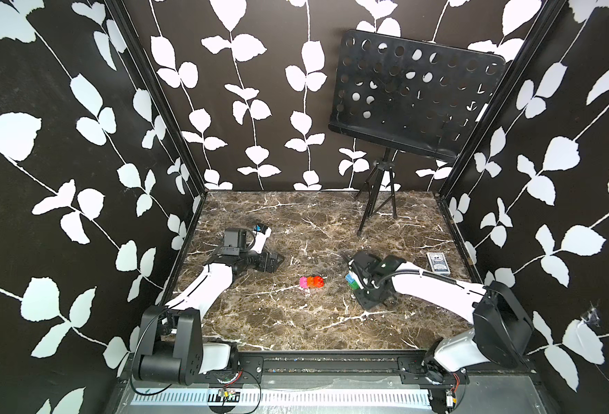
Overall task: Assemble the letter y with lego
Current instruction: Pick up the lego brick from the center of the board, then assemble the lego brick with the lego brick.
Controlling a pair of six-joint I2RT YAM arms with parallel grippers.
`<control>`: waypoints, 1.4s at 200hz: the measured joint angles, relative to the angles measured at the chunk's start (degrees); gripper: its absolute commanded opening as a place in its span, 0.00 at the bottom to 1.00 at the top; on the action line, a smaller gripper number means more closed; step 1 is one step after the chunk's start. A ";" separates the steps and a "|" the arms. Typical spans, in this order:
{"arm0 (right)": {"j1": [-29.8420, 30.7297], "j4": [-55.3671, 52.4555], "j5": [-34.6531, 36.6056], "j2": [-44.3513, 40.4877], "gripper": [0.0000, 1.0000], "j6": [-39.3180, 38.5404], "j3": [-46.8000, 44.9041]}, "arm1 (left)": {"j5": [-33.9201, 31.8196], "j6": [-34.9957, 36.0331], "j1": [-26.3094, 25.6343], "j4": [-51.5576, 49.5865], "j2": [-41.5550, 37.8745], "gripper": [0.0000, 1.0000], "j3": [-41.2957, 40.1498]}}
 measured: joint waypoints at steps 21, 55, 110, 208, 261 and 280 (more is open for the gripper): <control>-3.02 -1.07 0.02 0.28 0.25 -4.22 2.69 | 0.11 -0.11 -0.04 0.17 0.00 0.92 -0.28; -5.40 -2.86 -0.09 3.96 0.25 -11.26 5.73 | 0.11 -0.11 -0.04 0.28 0.00 0.92 -0.33; -5.46 -3.69 -1.16 10.60 0.24 -19.17 8.52 | 0.07 -0.11 -0.04 0.28 0.00 0.92 -0.33; -5.81 -3.80 -1.22 14.03 0.24 -24.39 10.23 | 0.00 -0.09 -0.04 0.28 0.20 0.92 -0.33; -6.91 -3.82 -0.87 14.86 0.23 -25.07 10.54 | -0.20 -0.07 -0.04 0.28 0.37 0.92 -0.33; -7.06 -4.13 -0.94 15.15 0.23 -26.01 10.75 | -0.22 -0.07 -0.04 0.28 0.37 0.92 -0.33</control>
